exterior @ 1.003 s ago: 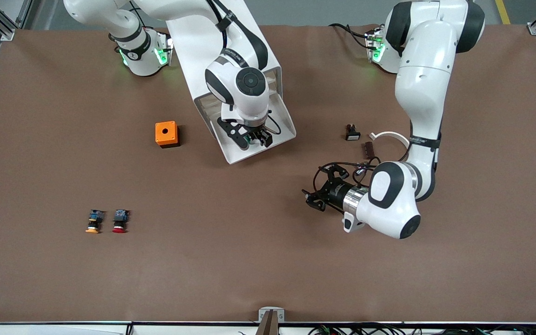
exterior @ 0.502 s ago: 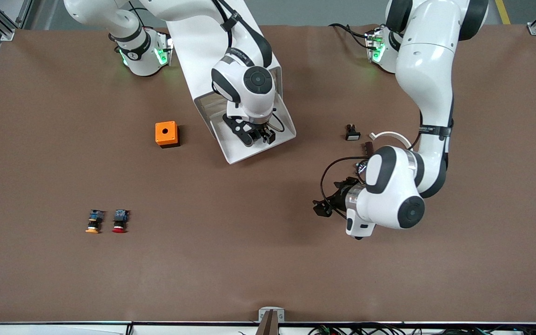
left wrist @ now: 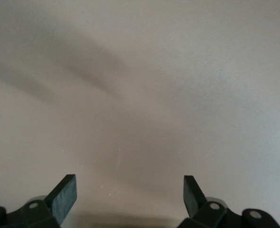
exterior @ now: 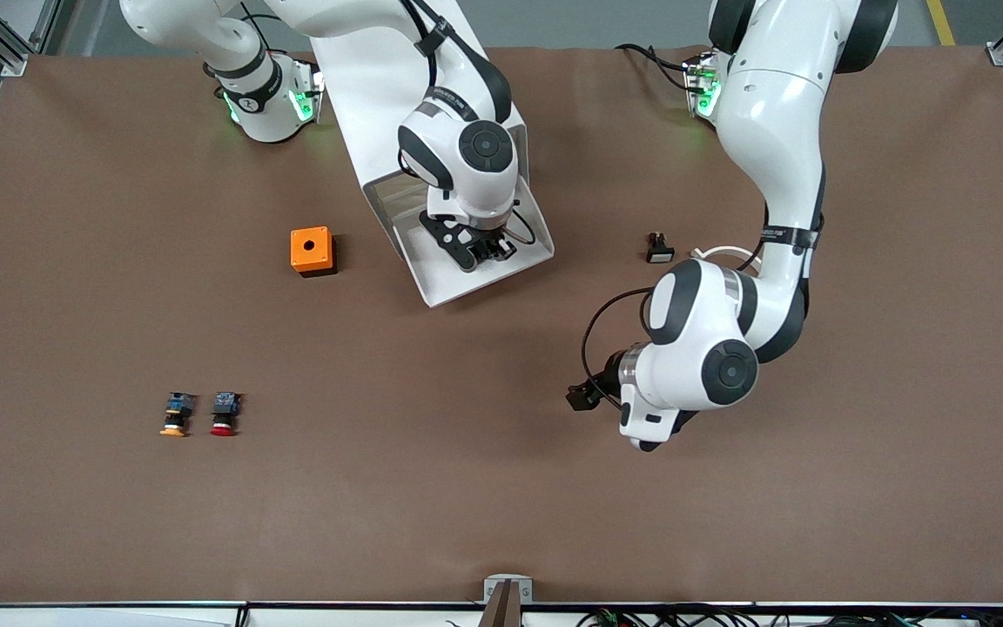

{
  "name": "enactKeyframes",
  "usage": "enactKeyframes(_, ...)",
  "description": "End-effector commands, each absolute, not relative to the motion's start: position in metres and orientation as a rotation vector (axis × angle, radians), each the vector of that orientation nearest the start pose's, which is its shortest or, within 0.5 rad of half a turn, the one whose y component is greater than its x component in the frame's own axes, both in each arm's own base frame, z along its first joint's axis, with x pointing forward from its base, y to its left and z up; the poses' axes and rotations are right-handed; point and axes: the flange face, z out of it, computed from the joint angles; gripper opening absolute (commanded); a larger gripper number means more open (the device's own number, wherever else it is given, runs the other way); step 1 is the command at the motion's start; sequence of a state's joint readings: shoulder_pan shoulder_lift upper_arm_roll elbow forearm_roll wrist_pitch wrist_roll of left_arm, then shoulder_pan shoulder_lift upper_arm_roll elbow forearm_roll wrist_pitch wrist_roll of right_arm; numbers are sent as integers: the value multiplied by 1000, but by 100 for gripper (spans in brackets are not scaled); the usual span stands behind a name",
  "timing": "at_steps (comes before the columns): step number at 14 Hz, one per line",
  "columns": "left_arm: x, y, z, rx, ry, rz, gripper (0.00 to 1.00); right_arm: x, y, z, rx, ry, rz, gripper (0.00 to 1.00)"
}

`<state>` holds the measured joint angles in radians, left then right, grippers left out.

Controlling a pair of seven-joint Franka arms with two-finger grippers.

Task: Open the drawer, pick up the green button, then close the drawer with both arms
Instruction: 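Lift the green button out and carry it toward the red button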

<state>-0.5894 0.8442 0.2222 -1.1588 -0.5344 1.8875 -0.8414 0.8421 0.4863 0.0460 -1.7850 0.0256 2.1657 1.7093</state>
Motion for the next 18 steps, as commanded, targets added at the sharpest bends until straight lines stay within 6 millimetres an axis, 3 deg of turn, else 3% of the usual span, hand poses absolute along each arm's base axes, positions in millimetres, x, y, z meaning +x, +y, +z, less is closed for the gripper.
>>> enactKeyframes(1,666,-355,310,-3205,-943,321,99,419,499,287,-2928,1321,103,0)
enactKeyframes(6,666,-339,354,-3216,-961,241,99,494,451,339,-2990,1181,149,0)
enactKeyframes(7,666,-335,353,-3207,-966,236,99,510,435,345,-3006,1124,157,0)
enactKeyframes(10,665,-335,355,-3191,-954,211,99,564,351,365,-3043,837,194,0)
enactKeyframes(12,664,-337,354,-3159,-999,199,99,599,284,362,-3071,635,198,0)
enactKeyframes(14,654,-357,347,-3138,-991,152,99,622,222,350,-3082,447,189,0)
enactKeyframes(18,613,-407,315,-3108,-897,128,99,635,138,304,-3087,169,57,0)
